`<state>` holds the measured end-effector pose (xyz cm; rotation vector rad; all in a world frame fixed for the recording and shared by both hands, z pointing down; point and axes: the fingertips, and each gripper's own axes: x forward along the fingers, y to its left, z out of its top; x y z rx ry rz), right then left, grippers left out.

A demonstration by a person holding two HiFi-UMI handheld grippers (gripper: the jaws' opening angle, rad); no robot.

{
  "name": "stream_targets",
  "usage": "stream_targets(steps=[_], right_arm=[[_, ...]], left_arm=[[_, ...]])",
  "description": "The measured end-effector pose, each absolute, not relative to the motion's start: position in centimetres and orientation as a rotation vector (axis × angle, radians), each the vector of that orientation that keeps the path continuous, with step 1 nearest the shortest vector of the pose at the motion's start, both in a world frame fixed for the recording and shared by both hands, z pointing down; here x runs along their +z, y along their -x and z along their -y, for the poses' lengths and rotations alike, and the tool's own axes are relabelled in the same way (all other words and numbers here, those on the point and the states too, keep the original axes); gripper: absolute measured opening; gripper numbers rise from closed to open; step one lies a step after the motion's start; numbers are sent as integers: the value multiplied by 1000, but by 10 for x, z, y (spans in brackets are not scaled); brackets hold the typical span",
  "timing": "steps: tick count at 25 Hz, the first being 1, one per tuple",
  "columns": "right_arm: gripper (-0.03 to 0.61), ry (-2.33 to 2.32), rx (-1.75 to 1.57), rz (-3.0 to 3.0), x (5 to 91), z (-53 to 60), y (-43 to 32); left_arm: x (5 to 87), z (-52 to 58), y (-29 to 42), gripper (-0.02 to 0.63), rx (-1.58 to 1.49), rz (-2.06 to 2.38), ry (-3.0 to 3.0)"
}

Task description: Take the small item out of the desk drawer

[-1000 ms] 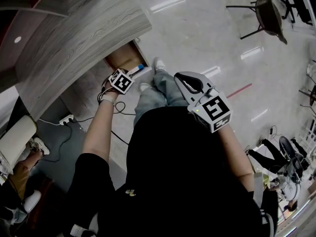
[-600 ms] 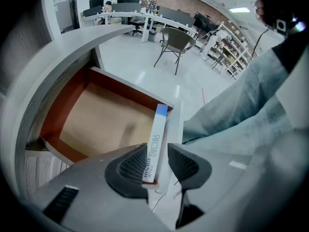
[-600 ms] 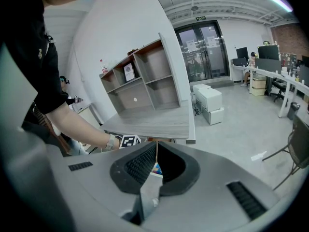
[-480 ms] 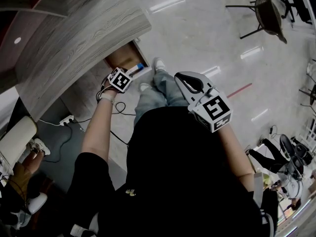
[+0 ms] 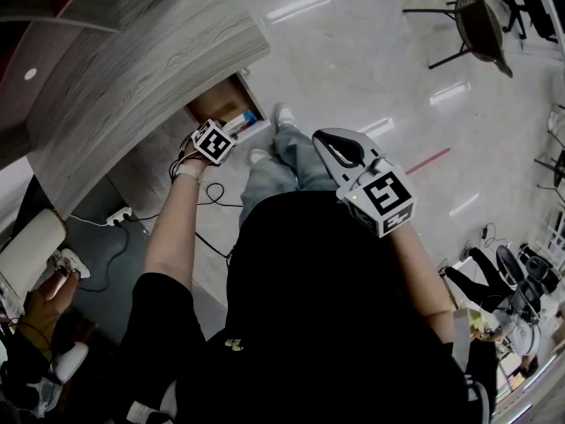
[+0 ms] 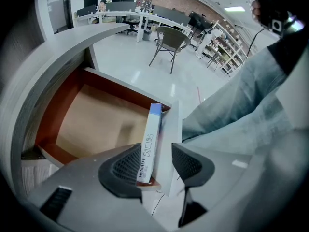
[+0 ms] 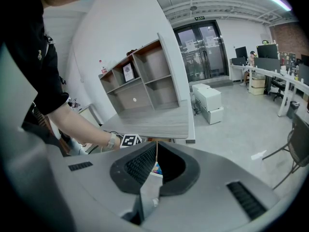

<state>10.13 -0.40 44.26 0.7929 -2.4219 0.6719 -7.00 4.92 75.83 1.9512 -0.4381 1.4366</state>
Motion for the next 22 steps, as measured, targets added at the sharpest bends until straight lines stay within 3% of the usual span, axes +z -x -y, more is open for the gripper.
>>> stream_targets(steps=[7,15,22], right_arm=[[-2,-796,673,2413,447,7,-101],[-2,-813,677,2413,446,10,-97],[-2,-824,686,2406,445,13,-97]], left_arm=[[751,-39,67,192,1408,364,-1946],[743,-57,58,101,1391,234,-1927],[768,-76,62,123,1452,259,-1919]])
